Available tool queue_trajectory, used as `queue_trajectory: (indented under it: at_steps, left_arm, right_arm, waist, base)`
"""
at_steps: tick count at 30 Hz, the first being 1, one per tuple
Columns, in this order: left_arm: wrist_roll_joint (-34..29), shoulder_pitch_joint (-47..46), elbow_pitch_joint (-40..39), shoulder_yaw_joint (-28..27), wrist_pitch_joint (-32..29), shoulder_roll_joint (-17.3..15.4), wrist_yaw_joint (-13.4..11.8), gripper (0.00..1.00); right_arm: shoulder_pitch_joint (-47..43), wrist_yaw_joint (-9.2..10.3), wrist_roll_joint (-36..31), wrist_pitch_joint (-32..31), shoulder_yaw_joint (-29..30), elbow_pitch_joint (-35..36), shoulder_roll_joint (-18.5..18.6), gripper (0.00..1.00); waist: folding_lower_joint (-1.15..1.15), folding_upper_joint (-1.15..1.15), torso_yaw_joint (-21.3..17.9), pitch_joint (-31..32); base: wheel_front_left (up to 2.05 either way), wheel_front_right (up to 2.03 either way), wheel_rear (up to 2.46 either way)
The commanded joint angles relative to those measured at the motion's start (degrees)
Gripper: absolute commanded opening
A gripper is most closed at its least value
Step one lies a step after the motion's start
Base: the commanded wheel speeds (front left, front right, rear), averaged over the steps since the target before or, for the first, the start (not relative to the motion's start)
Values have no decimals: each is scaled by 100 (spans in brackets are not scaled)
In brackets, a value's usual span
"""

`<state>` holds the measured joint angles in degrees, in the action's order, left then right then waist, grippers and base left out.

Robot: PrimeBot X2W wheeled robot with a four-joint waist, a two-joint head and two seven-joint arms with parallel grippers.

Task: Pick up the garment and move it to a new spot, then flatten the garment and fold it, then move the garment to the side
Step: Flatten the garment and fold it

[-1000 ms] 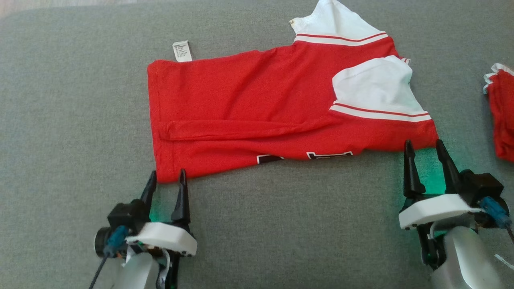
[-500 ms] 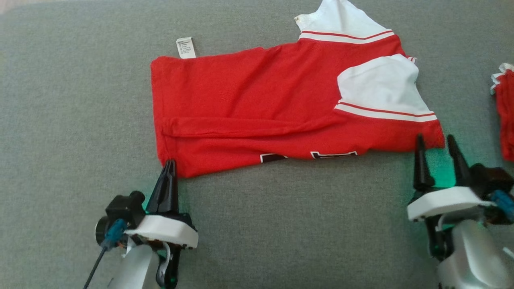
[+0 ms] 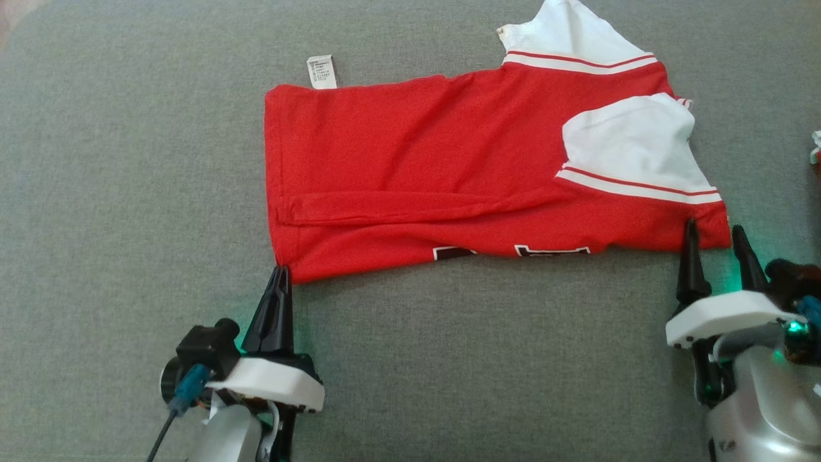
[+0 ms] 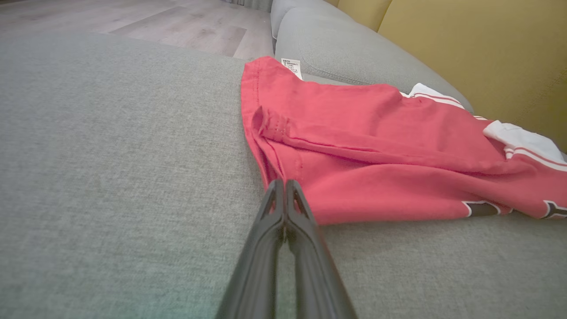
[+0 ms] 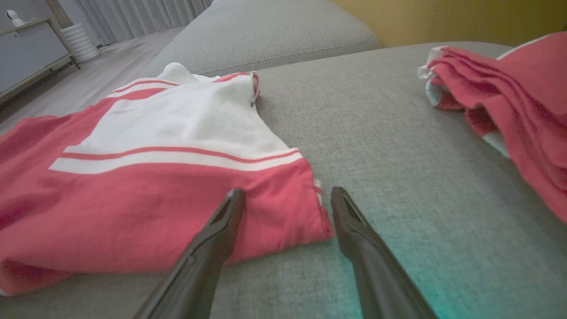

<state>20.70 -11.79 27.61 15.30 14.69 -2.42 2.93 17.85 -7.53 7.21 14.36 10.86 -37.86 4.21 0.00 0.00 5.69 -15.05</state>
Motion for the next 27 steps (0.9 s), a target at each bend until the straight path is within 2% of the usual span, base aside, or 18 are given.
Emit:
queue_trajectory:
  at_steps: [1,5,6,8,9,19,27]
  left_arm:
    - [38,-68,-152,-122,30,-46,-40,0]
    - [60,-68,-161,-109,30,-46,-36,0]
    - [64,-66,-166,-104,30,-46,-34,0]
    - [67,-62,-178,-101,30,-46,-32,0]
    - [68,-57,-191,-100,30,-46,-35,0]
    - [-26,249,-468,-427,30,-46,-86,0]
    - [-93,798,-462,-496,30,-46,-83,0]
  right_arm:
    - [186,4,3,63,-133,92,48,100]
    - [285,4,88,63,-150,-215,31,99]
    - [313,4,114,63,-150,-296,31,75]
    - [359,4,183,63,-153,-436,38,7]
    - [382,4,223,63,-144,-455,47,0]
    - [177,4,554,63,3,79,161,0]
    - [-597,4,977,63,-236,400,194,0]
  waist:
    - [0,0,8,-4]
    - [0,0,27,-8]
    - [0,0,32,-10]
    - [0,0,40,-11]
    - [0,0,45,-15]
    - [0,0,131,352]
    - [0,0,182,744]
  base:
    - [0,0,0]
    - [0,0,0]
    - [0,0,0]
    - [0,0,0]
    - [0,0,0]
    - [0,0,0]
    - [0,0,0]
